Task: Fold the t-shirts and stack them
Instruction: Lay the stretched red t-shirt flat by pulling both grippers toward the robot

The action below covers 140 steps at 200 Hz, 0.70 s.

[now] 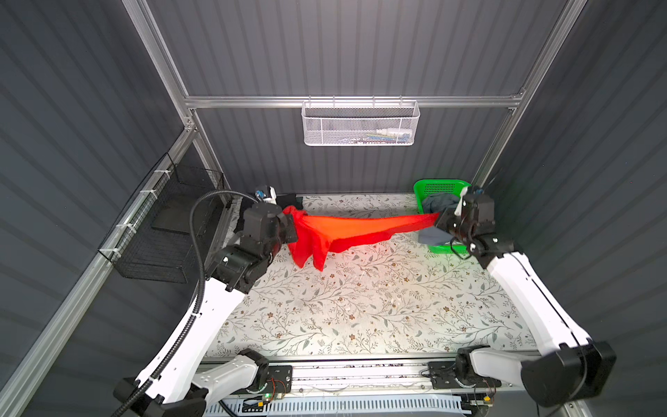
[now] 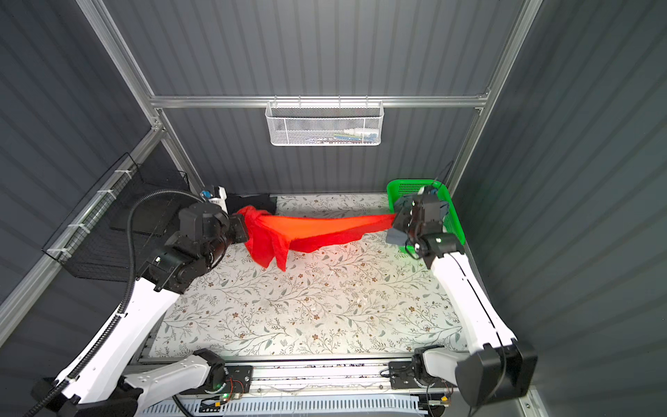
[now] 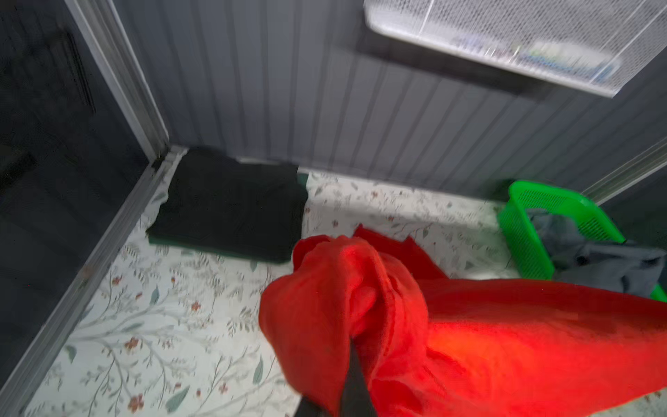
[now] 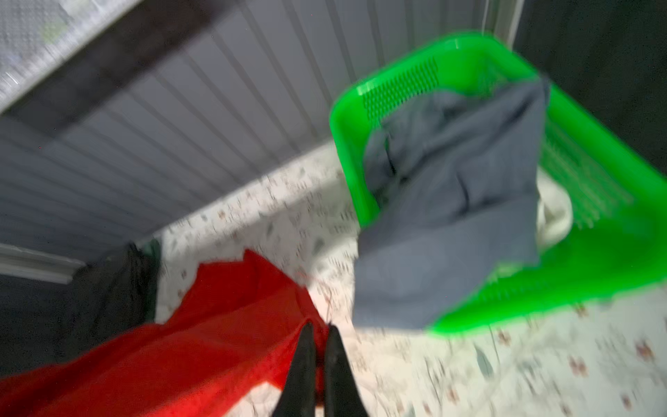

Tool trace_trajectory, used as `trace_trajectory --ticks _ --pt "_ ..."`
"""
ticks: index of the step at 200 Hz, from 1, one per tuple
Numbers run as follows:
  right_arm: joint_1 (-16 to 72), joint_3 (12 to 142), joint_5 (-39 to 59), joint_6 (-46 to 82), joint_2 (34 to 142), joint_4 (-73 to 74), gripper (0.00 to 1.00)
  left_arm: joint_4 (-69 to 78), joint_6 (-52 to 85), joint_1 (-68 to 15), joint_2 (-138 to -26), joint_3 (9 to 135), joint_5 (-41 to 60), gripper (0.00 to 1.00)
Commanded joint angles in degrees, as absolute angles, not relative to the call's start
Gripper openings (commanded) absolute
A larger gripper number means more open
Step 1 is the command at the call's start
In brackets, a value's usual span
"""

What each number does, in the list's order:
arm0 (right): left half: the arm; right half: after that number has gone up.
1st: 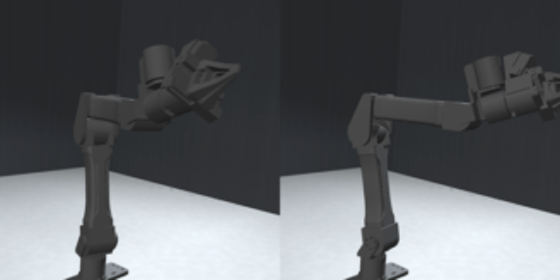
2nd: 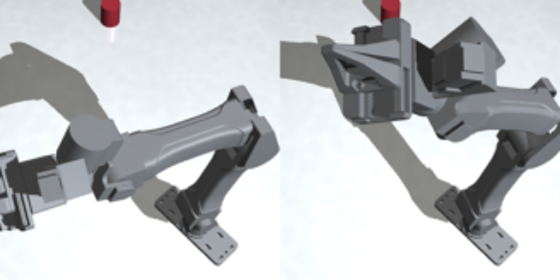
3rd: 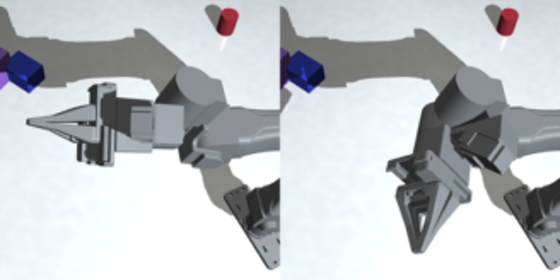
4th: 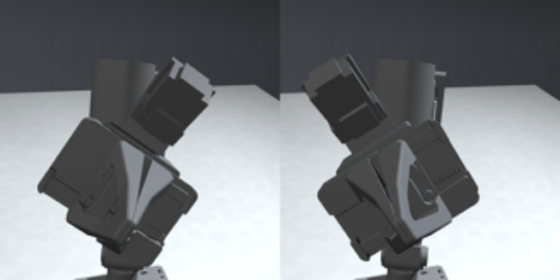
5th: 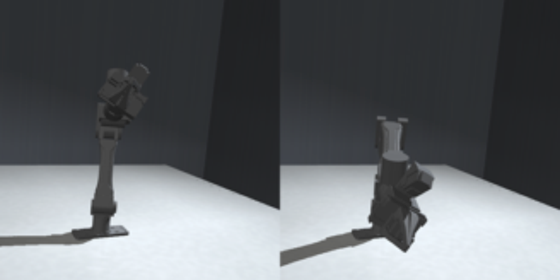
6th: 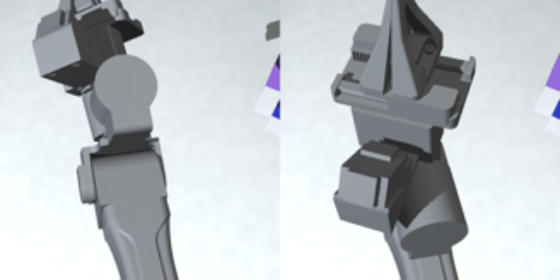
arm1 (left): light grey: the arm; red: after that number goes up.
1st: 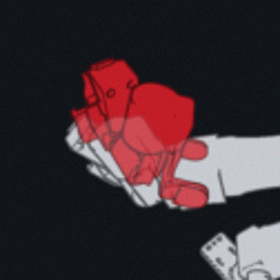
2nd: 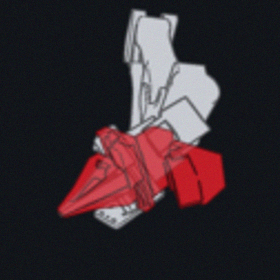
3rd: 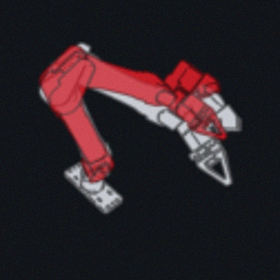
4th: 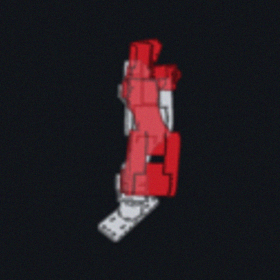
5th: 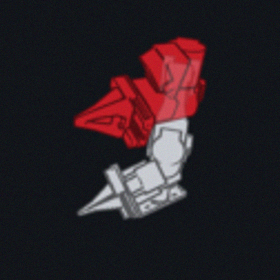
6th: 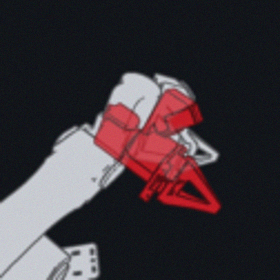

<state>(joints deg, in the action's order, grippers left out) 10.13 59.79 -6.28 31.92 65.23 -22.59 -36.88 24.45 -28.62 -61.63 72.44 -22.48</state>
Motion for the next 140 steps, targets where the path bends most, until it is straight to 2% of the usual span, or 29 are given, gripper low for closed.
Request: trace_trajectory --ticks 1,27,66,73,76,82,88,95,99,104,118,128,140 --pt "12.2 46.3 -8.2 39.2 57.2 -20.8 0.00 -40.6 32.2 -28.6 -59.6 63.3 -21.7 0.00" --pt "15.8 34.8 -8.6 43.7 48.0 -21.9 0.00 -42.3 37.5 -28.6 -55.0 54.4 -19.7 0.00" --pt "20.5 29.5 -13.5 48.1 42.9 -33.8 0.00 -47.7 44.3 -28.6 -51.2 49.2 -20.4 0.00" --pt "20.5 28.9 -13.1 48.4 42.4 -34.4 0.00 -47.7 45.1 -28.6 -50.7 48.3 -20.8 0.16" --pt "20.6 28.7 -12.9 48.4 42.2 -34.7 0.00 -47.7 45.3 -28.5 -50.6 48.0 -20.8 0.31" --pt "20.5 28.6 -12.4 48.0 42.0 -35.3 0.13 -47.8 45.6 -28.6 -50.6 47.7 -21.0 0.43" --pt "20.6 28.9 -12.2 47.8 42.0 -36.2 0.30 -48.1 45.6 -28.6 -50.9 47.9 -21.1 0.49" --pt "20.6 29.7 -12.0 47.4 42.2 -37.7 0.51 -49.0 45.6 -28.6 -51.6 48.7 -21.6 0.62" --pt "20.6 30.3 -12.0 47.2 42.3 -38.5 0.58 -49.6 45.5 -28.6 -52.0 49.4 -22.3 0.70" --pt "20.5 31.3 -12.1 46.8 42.7 -39.7 0.67 -50.5 45.4 -28.6 -52.7 50.5 -23.2 0.74" --pt "20.5 35.3 -11.0 45.7 44.7 -43.3 0.80 -52.0 44.5 -28.5 -54.1 53.1 -25.5 0.81" --pt "20.4 40.3 -8.9 44.6 48.0 -46.5 0.83 -51.8 43.6 -28.5 -54.7 54.7 -26.5 0.90" --pt "20.8 46.0 -7.0 42.2 53.0 -49.0 0.86 -50.1 42.0 -28.5 -55.8 56.1 -26.7 0.92"
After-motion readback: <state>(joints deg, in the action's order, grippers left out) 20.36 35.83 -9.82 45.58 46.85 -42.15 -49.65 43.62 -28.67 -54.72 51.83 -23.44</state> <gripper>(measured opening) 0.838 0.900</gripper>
